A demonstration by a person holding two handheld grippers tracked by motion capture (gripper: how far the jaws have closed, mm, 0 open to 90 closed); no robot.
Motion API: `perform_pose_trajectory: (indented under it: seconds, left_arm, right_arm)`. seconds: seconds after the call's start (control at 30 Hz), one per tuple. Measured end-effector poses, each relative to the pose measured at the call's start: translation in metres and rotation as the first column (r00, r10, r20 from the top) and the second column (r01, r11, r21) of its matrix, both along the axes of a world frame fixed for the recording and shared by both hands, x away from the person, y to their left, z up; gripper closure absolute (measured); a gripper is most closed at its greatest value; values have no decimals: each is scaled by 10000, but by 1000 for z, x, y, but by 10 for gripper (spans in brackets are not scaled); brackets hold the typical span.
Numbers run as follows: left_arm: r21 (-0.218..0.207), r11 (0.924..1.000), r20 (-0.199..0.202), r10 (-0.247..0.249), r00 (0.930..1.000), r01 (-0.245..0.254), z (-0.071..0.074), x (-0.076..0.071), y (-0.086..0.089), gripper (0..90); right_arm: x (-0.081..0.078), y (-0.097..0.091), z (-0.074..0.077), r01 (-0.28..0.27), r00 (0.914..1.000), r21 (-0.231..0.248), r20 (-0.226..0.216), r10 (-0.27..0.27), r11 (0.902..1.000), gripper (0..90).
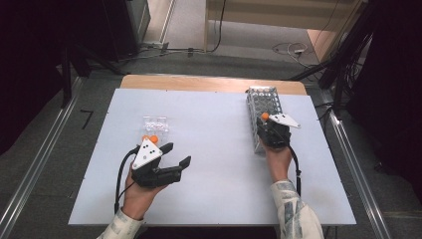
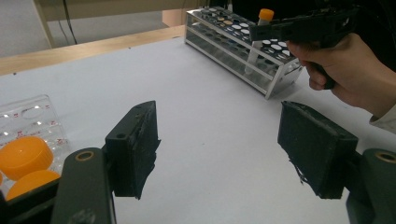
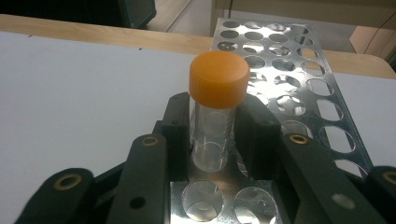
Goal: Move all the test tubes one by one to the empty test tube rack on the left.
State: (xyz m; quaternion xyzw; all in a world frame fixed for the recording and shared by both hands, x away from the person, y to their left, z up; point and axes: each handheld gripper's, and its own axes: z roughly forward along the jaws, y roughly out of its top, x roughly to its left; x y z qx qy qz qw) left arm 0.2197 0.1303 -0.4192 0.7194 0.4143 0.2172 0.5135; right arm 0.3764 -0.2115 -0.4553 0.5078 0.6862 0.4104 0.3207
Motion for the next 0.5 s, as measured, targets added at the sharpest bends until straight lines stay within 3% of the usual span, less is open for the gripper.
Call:
perform_pose_trajectory:
  seconds: [0.13, 0.27, 0.5]
  left_arm:
    - [19, 10000, -9, -8, 10000, 8, 0, 0, 0, 286]
    - [13, 10000, -8, 1, 10000, -1, 0, 0, 0, 285]
    - [21, 10000, 4, 54, 10000, -54, 0, 0, 0, 262]
  right_arm:
    - [1, 0, -1, 44, 9999, -31, -106, -44, 10000, 706]
    - [0, -1, 3, 31, 10000, 68, 58, -31, 10000, 712]
    - [-12, -2, 32, -142, 9966, 321, 813, 115, 9994, 712]
